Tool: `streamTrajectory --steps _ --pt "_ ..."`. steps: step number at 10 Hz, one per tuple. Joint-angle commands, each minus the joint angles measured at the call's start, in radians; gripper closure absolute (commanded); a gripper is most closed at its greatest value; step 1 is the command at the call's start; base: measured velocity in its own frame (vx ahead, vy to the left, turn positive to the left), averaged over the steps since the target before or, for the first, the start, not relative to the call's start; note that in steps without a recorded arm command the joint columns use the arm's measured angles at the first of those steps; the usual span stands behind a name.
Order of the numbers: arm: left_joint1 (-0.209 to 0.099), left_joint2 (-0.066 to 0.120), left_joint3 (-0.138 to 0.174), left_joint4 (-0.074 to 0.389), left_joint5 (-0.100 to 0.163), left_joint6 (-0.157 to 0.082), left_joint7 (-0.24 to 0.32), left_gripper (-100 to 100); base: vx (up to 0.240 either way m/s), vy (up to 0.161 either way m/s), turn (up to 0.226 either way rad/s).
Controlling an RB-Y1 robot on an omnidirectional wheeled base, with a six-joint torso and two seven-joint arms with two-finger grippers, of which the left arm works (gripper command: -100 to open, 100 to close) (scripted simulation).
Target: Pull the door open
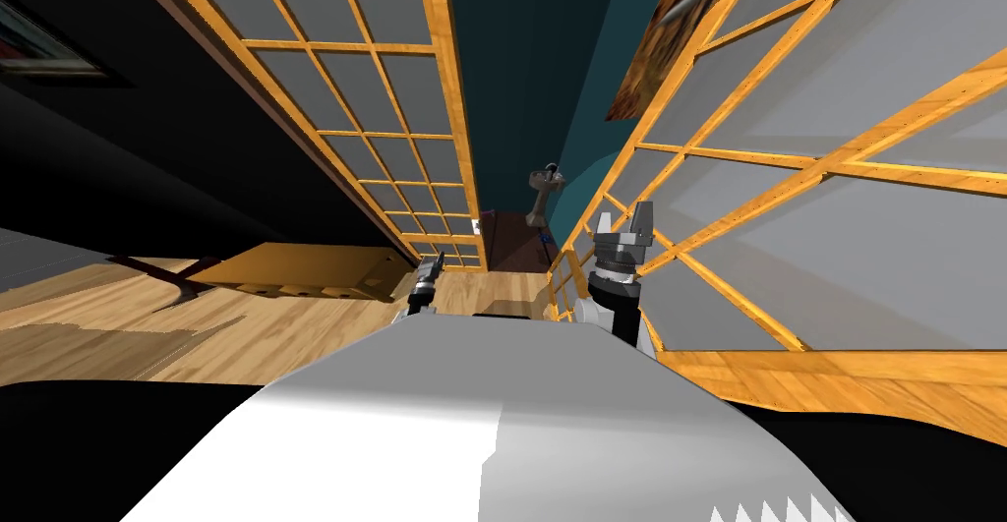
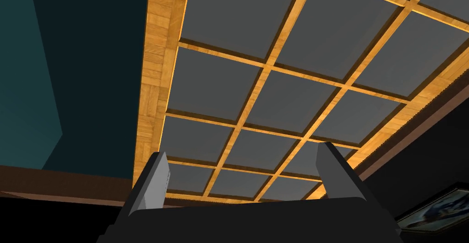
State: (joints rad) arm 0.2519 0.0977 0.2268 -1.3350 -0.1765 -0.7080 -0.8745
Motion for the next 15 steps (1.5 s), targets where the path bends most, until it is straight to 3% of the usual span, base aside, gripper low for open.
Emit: streamTrajectory --steps 1,15 --pt "-0.010 0.001 0.007 0.037 -0.007 -0.011 -0.031 -100 0.107 -0.016 -0.065" --pt "-0.071 -0.016 0.056 0.292 -0.069 -0.079 -0.265 -100 0.109 -0.012 -0.055"
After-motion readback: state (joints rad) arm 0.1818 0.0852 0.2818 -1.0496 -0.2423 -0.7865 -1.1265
